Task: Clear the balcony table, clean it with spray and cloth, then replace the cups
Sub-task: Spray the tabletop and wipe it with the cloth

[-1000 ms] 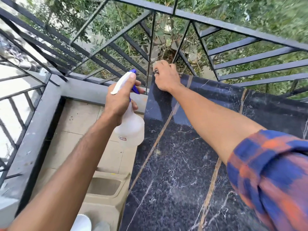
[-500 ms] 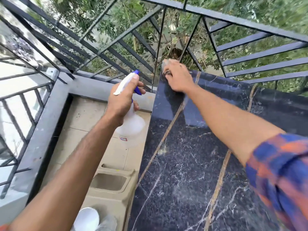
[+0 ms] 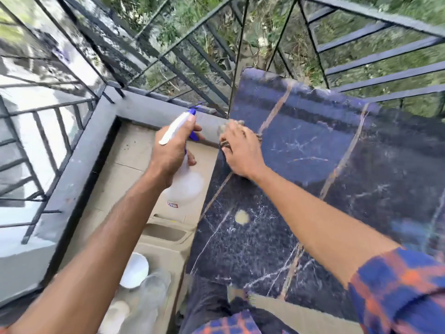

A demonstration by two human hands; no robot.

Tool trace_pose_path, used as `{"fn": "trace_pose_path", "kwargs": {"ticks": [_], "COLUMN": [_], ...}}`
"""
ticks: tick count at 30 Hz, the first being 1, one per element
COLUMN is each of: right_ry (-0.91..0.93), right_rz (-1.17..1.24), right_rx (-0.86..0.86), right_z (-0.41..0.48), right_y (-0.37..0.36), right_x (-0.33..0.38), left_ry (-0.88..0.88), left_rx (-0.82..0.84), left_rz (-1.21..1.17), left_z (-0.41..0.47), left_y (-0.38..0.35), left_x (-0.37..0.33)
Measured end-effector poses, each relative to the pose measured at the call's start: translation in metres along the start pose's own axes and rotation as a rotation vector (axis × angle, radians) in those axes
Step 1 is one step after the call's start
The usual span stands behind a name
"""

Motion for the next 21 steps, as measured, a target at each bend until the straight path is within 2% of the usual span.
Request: {"fn": "trace_pose_path", "kwargs": {"ticks": [7, 12, 18, 21], "right_ry": [0.192, 0.362, 0.250, 0.110], "right_rz": [0.120, 0.062, 0.020, 0.006], "right_rx": [0.040, 0.038, -0.045, -0.089], "right_z": [-0.201, -0.316, -0.359, -0.382], "right_y": [-0.074, -0.112, -0.090, -0.061], "right_x": [0.092, 0.115, 0.068, 0.018], "left_ry": [-0.010, 0.002, 0.017, 0.032], "left_rx": [-0.076, -0.074, -0.068, -0.023], "left_rz": [0.012, 0.012, 0.000, 0.010], "left_z": [-0.103, -0.171, -0.222, -0.234], "left_y": [0.028, 0.033, 0.021, 0.007], "left_x": [0.027, 0.054, 0.064, 0.063]}}
Point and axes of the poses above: each hand's wrist, its own z-axis towards the middle knuckle, its own y-axis out of the back of the hand, x = y × z, the point moved 7 cm from there along z, towards the middle knuckle, and after that the axes turned 8 degrees about z, right-handed, at the moved point
